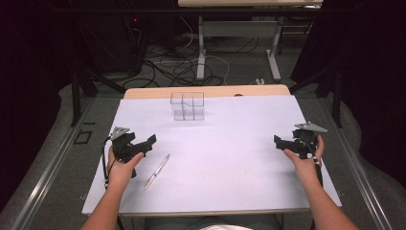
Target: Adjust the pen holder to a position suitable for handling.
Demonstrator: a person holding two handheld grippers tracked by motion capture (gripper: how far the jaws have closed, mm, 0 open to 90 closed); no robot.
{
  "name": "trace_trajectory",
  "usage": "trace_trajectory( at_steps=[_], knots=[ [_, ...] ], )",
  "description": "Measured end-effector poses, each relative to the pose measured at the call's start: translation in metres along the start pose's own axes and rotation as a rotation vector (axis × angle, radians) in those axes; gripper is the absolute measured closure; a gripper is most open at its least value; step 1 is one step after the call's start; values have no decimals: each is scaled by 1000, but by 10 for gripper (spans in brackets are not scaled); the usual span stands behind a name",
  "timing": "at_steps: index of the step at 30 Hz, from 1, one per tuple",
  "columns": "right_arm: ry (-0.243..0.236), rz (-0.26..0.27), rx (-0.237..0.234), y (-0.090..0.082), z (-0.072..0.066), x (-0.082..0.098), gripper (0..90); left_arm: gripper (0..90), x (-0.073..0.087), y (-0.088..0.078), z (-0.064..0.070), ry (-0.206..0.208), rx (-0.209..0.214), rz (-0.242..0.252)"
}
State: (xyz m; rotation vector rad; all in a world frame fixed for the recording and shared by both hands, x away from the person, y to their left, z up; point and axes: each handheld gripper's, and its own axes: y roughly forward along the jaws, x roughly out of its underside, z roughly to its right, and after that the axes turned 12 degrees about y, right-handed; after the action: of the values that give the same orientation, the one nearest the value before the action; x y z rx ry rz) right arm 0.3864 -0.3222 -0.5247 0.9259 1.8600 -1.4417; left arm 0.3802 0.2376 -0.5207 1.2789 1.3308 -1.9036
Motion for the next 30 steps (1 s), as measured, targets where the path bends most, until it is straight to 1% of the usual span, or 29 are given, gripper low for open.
trace_trajectory(
  at_steps=[3, 4, 5, 7, 8, 11, 12, 13, 14, 15, 19, 20, 22, 23, 24, 26, 27, 28, 30],
  knots=[
    [-2, 5, 6, -1, -1, -1, 27, 118, -4, 4, 1, -11, 8, -1],
    [5, 9, 4, -2, -2, -2, 32, 134, -6, 5, 1, -20, 4, 6],
    [0, 15, 5, -3, -2, -2, 36, 159, -8, 6, 2, -29, 4, 8],
    [-8, 22, 5, -4, -4, -2, 48, 169, -14, 8, 2, -41, 5, 18],
    [-10, 23, 7, -5, -5, -2, 49, 183, -16, 9, 3, -46, 5, 15],
    [-24, 18, 2, -6, -7, 0, 56, 206, -27, 12, 4, -36, 5, 16],
    [-37, 18, 8, -6, -7, 1, 59, 213, -31, 14, 4, -33, 3, 13],
    [-39, 20, 8, -6, -8, 1, 60, 215, -35, 15, 4, -31, -5, 9],
    [-36, 22, 6, -6, -9, 1, 61, 219, -35, 15, 4, -31, -5, 9],
    [-38, 25, 6, -6, -9, 0, 64, 224, -44, 18, 4, -37, -8, 8],
    [-31, 23, -6, -6, -11, 1, 66, 265, -62, 24, 3, -28, -20, 4],
    [-31, 24, -8, -6, -11, 1, 66, 279, -66, 25, 2, -36, -20, 2],
    [-35, 28, -6, -7, -11, 1, 67, 319, -73, 28, 1, -56, -15, 20],
    [-30, 29, -8, -8, -11, 1, 68, 345, -76, 30, 1, -47, -20, 19],
    [-29, 29, -8, -9, -12, 2, 68, 348, -80, 31, 1, -34, -19, 7],
    [-27, 26, -8, -10, -12, 2, 71, 353, -87, 36, 1, -18, -25, 0],
    [-30, 29, -14, -10, -12, 2, 74, 354, -87, 36, 1, -18, -25, 0],
    [-27, 28, -14, -10, -12, 3, 75, 355, -90, 38, 1, -12, -30, -11],
    [-23, 27, -12, -11, -13, 3, 75, 365, -95, 43, 0, -6, -34, -17]
  ],
)
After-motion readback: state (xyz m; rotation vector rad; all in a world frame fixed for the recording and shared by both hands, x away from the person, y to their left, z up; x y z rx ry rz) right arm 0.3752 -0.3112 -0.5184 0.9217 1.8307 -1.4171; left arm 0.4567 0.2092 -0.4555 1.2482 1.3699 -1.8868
